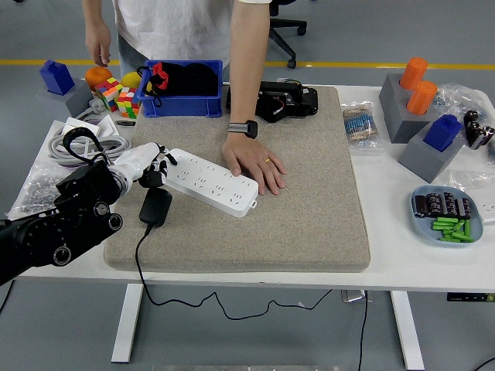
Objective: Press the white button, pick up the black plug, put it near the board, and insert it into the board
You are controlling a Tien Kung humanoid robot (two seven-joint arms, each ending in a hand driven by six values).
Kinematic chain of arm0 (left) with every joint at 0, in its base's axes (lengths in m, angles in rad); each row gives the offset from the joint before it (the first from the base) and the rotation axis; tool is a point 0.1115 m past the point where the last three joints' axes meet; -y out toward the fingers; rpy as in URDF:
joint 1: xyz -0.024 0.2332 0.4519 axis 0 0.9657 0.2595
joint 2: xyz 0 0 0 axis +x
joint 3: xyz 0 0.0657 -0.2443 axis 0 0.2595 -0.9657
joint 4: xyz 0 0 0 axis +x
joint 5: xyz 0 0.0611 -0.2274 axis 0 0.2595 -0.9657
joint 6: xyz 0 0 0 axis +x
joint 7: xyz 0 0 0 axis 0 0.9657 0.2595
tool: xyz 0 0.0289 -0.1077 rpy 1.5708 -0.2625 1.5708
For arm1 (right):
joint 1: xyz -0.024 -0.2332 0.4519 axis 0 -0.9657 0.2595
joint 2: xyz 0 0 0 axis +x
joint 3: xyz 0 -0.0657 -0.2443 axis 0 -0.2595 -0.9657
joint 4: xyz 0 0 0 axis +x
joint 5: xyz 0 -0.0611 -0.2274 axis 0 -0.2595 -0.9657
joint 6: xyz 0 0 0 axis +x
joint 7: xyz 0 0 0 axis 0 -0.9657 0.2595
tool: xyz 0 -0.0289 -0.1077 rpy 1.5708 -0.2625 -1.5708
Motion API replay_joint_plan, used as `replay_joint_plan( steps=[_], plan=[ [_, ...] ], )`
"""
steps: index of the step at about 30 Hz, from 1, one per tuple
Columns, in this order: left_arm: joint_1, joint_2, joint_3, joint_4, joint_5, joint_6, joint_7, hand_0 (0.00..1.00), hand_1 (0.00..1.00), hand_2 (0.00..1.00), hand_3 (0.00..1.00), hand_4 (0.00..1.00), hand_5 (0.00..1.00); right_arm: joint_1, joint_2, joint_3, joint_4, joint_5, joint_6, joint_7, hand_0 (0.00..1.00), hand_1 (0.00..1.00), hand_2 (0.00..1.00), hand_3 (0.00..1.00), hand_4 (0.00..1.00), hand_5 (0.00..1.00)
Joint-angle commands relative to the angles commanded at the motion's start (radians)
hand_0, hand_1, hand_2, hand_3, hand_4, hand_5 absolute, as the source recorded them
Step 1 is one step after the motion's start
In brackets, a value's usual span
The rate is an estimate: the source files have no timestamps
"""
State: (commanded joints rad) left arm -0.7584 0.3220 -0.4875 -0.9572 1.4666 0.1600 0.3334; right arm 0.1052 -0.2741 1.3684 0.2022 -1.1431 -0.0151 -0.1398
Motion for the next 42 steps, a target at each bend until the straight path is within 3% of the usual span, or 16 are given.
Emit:
replay_joint_plan(
  steps=[6, 7, 9, 12, 13, 18, 19, 24, 25, 30, 31, 36, 37, 42],
  plan=[
    [0.021, 0.009, -0.083, -0.059, 0.046, 0.04, -0.049, 0.002, 0.002, 0.03, 0.681, 0.045, 0.002, -0.006, 0.003, 0.006, -0.001, -0.003, 0.0, -0.001, 0.622, 0.6, 0.605, 0.59, 0.661, 0.397],
    [0.026, 0.009, -0.094, -0.068, 0.053, 0.05, -0.06, 0.034, 0.002, 0.111, 0.679, 0.002, 0.002, -0.007, 0.004, 0.007, -0.001, -0.004, 0.0, 0.0, 0.621, 0.6, 0.605, 0.59, 0.662, 0.398],
    [0.043, 0.01, -0.127, -0.094, 0.071, 0.073, -0.083, 0.034, 0.002, 0.111, 0.679, 0.002, 0.002, -0.007, 0.006, 0.008, -0.001, -0.004, 0.0, -0.001, 0.621, 0.6, 0.605, 0.59, 0.662, 0.398],
    [0.07, 0.01, -0.174, -0.133, 0.089, 0.072, -0.075, 0.034, 0.002, 0.111, 0.679, 0.002, 0.002, -0.008, 0.008, 0.009, 0.0, -0.005, 0.0, 0.0, 0.621, 0.6, 0.605, 0.59, 0.662, 0.398],
    [0.086, 0.01, -0.197, -0.153, 0.097, 0.066, -0.065, 0.189, 0.171, 0.328, 0.706, 0.521, 0.002, -0.007, 0.009, 0.009, 0.0, -0.006, 0.0, 0.0, 0.622, 0.6, 0.605, 0.589, 0.662, 0.4],
    [0.162, 0.013, -0.281, -0.231, 0.122, 0.053, -0.065, 0.189, 0.171, 0.328, 0.706, 0.521, 0.002, -0.008, 0.011, 0.015, 0.0, -0.009, -0.001, 0.0, 0.622, 0.6, 0.605, 0.589, 0.662, 0.4],
    [0.178, 0.014, -0.291, -0.242, 0.119, 0.056, -0.072, 0.38, 0.609, 0.634, 0.747, 0.768, 0.008, -0.009, 0.012, 0.017, 0.0, -0.009, -0.001, 0.0, 0.622, 0.6, 0.605, 0.59, 0.663, 0.399],
    [0.267, 0.013, -0.337, -0.297, 0.125, 0.098, -0.118, 0.38, 0.609, 0.634, 0.747, 0.768, 0.008, -0.008, 0.016, 0.016, 0.001, -0.011, 0.0, 0.0, 0.622, 0.6, 0.605, 0.59, 0.663, 0.399],
    [0.288, 0.011, -0.351, -0.308, 0.124, 0.108, -0.126, 0.706, 0.814, 0.791, 0.811, 0.924, 0.338, -0.008, 0.016, 0.016, 0.001, -0.011, 0.0, 0.0, 0.622, 0.6, 0.605, 0.59, 0.662, 0.399],
    [0.362, 0.007, -0.405, -0.354, 0.126, 0.13, -0.145, 0.706, 0.814, 0.791, 0.811, 0.924, 0.338, -0.008, 0.016, 0.015, 0.002, -0.012, -0.001, 0.0, 0.622, 0.6, 0.605, 0.59, 0.662, 0.399],
    [0.377, 0.007, -0.415, -0.362, 0.129, 0.13, -0.145, 0.838, 0.905, 0.872, 0.89, 0.966, 0.469, -0.007, 0.016, 0.015, 0.002, -0.012, -0.001, 0.0, 0.622, 0.6, 0.605, 0.59, 0.663, 0.399],
    [0.448, 0.013, -0.447, -0.399, 0.153, 0.127, -0.117, 0.838, 0.905, 0.872, 0.89, 0.966, 0.469, -0.007, 0.016, 0.015, 0.003, -0.012, -0.001, 0.0, 0.622, 0.6, 0.605, 0.59, 0.663, 0.399],
    [0.459, 0.012, -0.452, -0.403, 0.158, 0.125, -0.109, 0.894, 0.929, 0.897, 0.922, 0.998, 0.588, -0.007, 0.016, 0.015, 0.002, -0.013, -0.001, 0.0, 0.622, 0.6, 0.605, 0.59, 0.663, 0.4],
    [0.515, 0.004, -0.482, -0.428, 0.2, 0.13, -0.073, 0.894, 0.929, 0.897, 0.922, 0.998, 0.588, -0.006, 0.018, 0.016, 0.004, -0.012, -0.001, 0.0, 0.622, 0.6, 0.605, 0.59, 0.663, 0.4]
  ],
)
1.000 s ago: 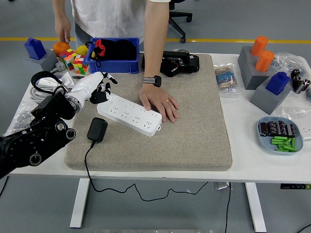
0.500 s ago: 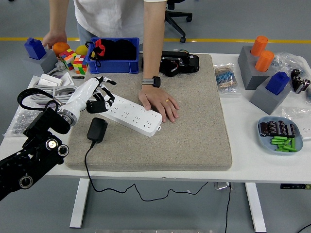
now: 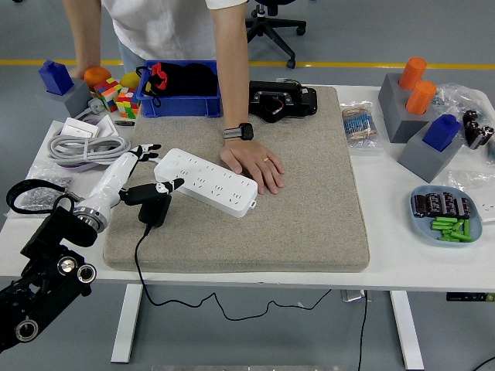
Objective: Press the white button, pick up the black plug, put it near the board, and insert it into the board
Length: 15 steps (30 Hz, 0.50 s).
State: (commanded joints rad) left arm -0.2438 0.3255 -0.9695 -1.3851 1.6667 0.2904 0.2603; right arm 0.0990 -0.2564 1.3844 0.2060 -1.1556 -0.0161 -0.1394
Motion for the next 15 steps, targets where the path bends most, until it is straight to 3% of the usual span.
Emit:
replay_joint_plan(
  steps=[2, 7, 8, 15],
  plan=[
    [0.022, -0.003, -0.005, -0.015, 0.023, 0.011, 0.017, 0.917, 0.962, 0.945, 0.946, 0.998, 0.638, 0.0, 0.0, 0.0, 0.0, 0.0, 0.0, 0.0, 0.622, 0.6, 0.605, 0.59, 0.663, 0.399],
    [0.054, -0.008, 0.011, -0.028, 0.093, 0.042, 0.058, 0.917, 0.962, 0.945, 0.946, 0.998, 0.638, 0.0, -0.001, -0.005, 0.002, 0.001, -0.001, 0.001, 0.622, 0.6, 0.605, 0.59, 0.663, 0.399],
    [0.057, -0.01, 0.014, -0.026, 0.109, 0.044, 0.069, 0.926, 0.981, 0.976, 0.996, 0.998, 0.717, 0.0, -0.001, -0.006, 0.002, 0.002, -0.001, 0.001, 0.622, 0.6, 0.605, 0.589, 0.663, 0.4],
    [0.083, -0.025, 0.07, -0.028, 0.217, 0.102, 0.181, 0.919, 0.973, 0.977, 0.998, 0.998, 0.72, -0.001, -0.002, -0.016, 0.004, 0.004, -0.002, 0.001, 0.622, 0.6, 0.605, 0.589, 0.663, 0.401]
  ],
)
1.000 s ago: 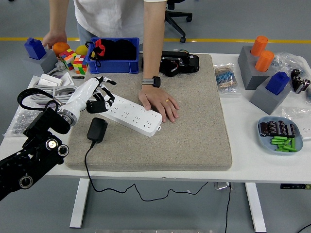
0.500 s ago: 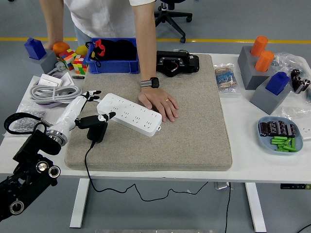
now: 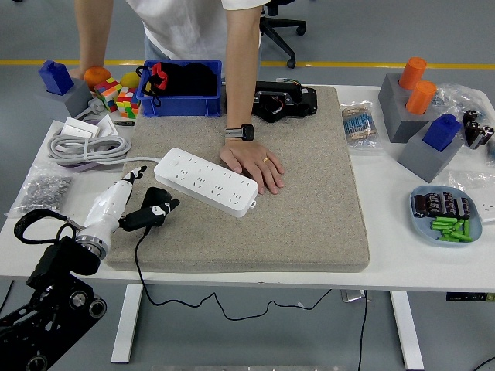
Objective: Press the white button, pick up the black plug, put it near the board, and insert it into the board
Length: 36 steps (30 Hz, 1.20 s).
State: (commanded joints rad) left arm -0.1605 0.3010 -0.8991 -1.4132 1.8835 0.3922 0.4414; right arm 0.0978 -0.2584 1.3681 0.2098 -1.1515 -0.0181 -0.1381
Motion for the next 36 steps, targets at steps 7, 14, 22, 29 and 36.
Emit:
replay_joint_plan(
  steps=[7, 14, 22, 29, 36],
  plan=[
    [0.006, -0.017, 0.034, -0.004, 0.088, 0.008, 0.101, 0.903, 0.951, 0.969, 0.998, 0.998, 0.665, 0.0, -0.003, -0.011, 0.002, 0.004, -0.001, 0.001, 0.622, 0.6, 0.605, 0.589, 0.663, 0.401],
    [0.0, -0.021, 0.047, 0.003, 0.135, 0.03, 0.139, 0.891, 0.933, 0.948, 0.991, 0.998, 0.652, 0.001, -0.005, -0.016, 0.002, 0.006, -0.004, 0.004, 0.623, 0.599, 0.605, 0.589, 0.663, 0.401],
    [-0.013, -0.028, 0.065, 0.018, 0.174, 0.041, 0.177, 0.887, 0.927, 0.936, 0.986, 0.998, 0.652, 0.003, -0.005, -0.03, 0.003, 0.01, -0.006, 0.007, 0.623, 0.599, 0.605, 0.589, 0.663, 0.4],
    [-0.026, -0.033, 0.08, 0.031, 0.184, 0.03, 0.204, 0.857, 0.891, 0.905, 0.949, 0.998, 0.625, 0.006, -0.008, -0.038, 0.006, 0.015, -0.007, 0.008, 0.623, 0.599, 0.605, 0.589, 0.663, 0.401],
    [-0.031, -0.037, 0.089, 0.041, 0.189, 0.033, 0.204, 0.836, 0.792, 0.799, 0.937, 0.998, 0.633, 0.003, -0.008, -0.039, 0.004, 0.016, -0.008, 0.009, 0.623, 0.599, 0.604, 0.589, 0.664, 0.402]
  ],
)
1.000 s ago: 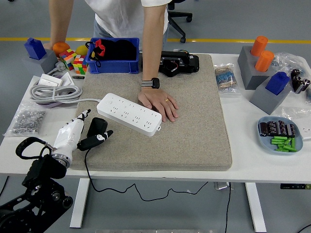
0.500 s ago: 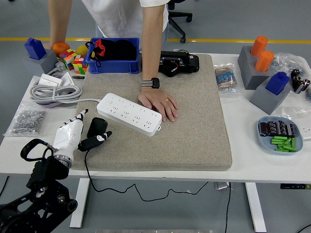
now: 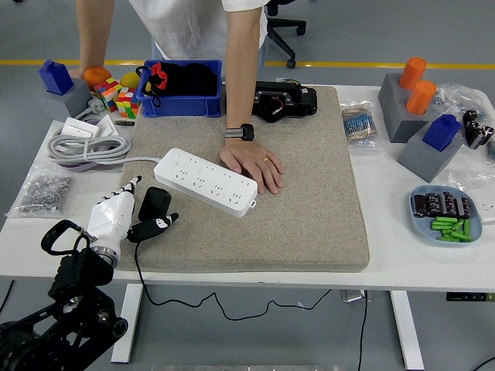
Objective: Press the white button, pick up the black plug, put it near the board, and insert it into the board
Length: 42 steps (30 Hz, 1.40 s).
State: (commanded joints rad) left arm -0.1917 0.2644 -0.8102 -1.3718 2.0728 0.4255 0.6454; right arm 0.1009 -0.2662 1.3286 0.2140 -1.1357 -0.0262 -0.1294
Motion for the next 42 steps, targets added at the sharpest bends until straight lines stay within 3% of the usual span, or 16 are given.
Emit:
replay_joint_plan(
  steps=[4, 5, 16, 17, 21, 23, 28, 29, 34, 35, 40, 41, 42],
  plan=[
    [-0.001, -0.001, 0.005, 0.007, 0.005, 0.004, 0.0, 0.836, 0.792, 0.799, 0.937, 0.998, 0.633, -0.002, 0.001, 0.002, 0.0, -0.001, 0.0, 0.0, 0.623, 0.599, 0.604, 0.589, 0.664, 0.402],
    [-0.001, -0.002, 0.006, 0.01, 0.004, 0.004, 0.0, 0.738, 0.65, 0.652, 0.923, 0.998, 0.613, -0.002, 0.002, 0.003, 0.0, -0.001, -0.001, 0.001, 0.623, 0.599, 0.604, 0.589, 0.664, 0.401],
    [-0.004, -0.004, 0.011, 0.02, 0.001, 0.018, 0.0, 0.711, 0.616, 0.618, 0.907, 0.998, 0.592, -0.004, 0.005, 0.008, 0.001, -0.004, -0.003, 0.003, 0.623, 0.599, 0.603, 0.589, 0.663, 0.403],
    [-0.005, -0.004, 0.013, 0.021, 0.002, 0.018, 0.0, 0.633, 0.566, 0.55, 0.862, 0.998, 0.557, -0.004, 0.006, 0.008, 0.001, -0.003, -0.003, 0.003, 0.623, 0.599, 0.603, 0.588, 0.664, 0.403],
    [-0.006, -0.005, 0.017, 0.027, 0.001, 0.025, 0.0, 0.633, 0.566, 0.55, 0.862, 0.998, 0.557, -0.004, 0.006, 0.008, 0.001, -0.003, -0.004, 0.004, 0.623, 0.599, 0.603, 0.588, 0.664, 0.403],
    [-0.006, -0.007, 0.018, 0.033, -0.006, 0.038, 0.0, 0.575, 0.516, 0.506, 0.838, 0.998, 0.52, -0.005, 0.007, 0.009, 0.001, -0.004, -0.004, 0.005, 0.623, 0.599, 0.602, 0.587, 0.664, 0.405],
    [-0.009, -0.012, 0.024, 0.047, -0.012, 0.067, -0.005, 0.575, 0.516, 0.506, 0.838, 0.998, 0.52, -0.007, 0.009, 0.015, 0.001, -0.009, -0.005, 0.006, 0.623, 0.599, 0.602, 0.587, 0.664, 0.405],
    [-0.01, -0.013, 0.025, 0.049, -0.014, 0.069, -0.006, 0.526, 0.484, 0.481, 0.816, 0.998, 0.442, -0.007, 0.009, 0.016, 0.001, -0.009, -0.005, 0.006, 0.623, 0.599, 0.602, 0.587, 0.662, 0.405],
    [-0.017, -0.017, 0.032, 0.059, -0.014, 0.083, -0.01, 0.526, 0.484, 0.481, 0.816, 0.998, 0.442, -0.008, 0.009, 0.015, 0.001, -0.009, -0.006, 0.008, 0.623, 0.599, 0.602, 0.587, 0.662, 0.405],
    [-0.021, -0.019, 0.035, 0.063, -0.015, 0.085, -0.009, 0.427, 0.462, 0.458, 0.77, 0.997, 0.353, -0.007, 0.01, 0.016, 0.001, -0.009, -0.007, 0.008, 0.623, 0.599, 0.601, 0.586, 0.661, 0.405],
    [-0.033, -0.023, 0.047, 0.075, -0.022, 0.1, -0.016, 0.427, 0.462, 0.458, 0.77, 0.997, 0.353, -0.007, 0.011, 0.019, 0.001, -0.009, -0.008, 0.01, 0.623, 0.599, 0.601, 0.586, 0.661, 0.405],
    [-0.037, -0.025, 0.052, 0.08, -0.027, 0.108, -0.022, 0.374, 0.408, 0.427, 0.751, 0.955, 0.279, -0.007, 0.011, 0.019, 0.001, -0.009, -0.009, 0.011, 0.62, 0.599, 0.601, 0.586, 0.661, 0.406],
    [-0.04, -0.025, 0.055, 0.084, -0.032, 0.116, -0.027, 0.374, 0.408, 0.427, 0.751, 0.955, 0.279, -0.007, 0.011, 0.019, 0.001, -0.009, -0.009, 0.011, 0.62, 0.599, 0.601, 0.586, 0.661, 0.406]
  ],
)
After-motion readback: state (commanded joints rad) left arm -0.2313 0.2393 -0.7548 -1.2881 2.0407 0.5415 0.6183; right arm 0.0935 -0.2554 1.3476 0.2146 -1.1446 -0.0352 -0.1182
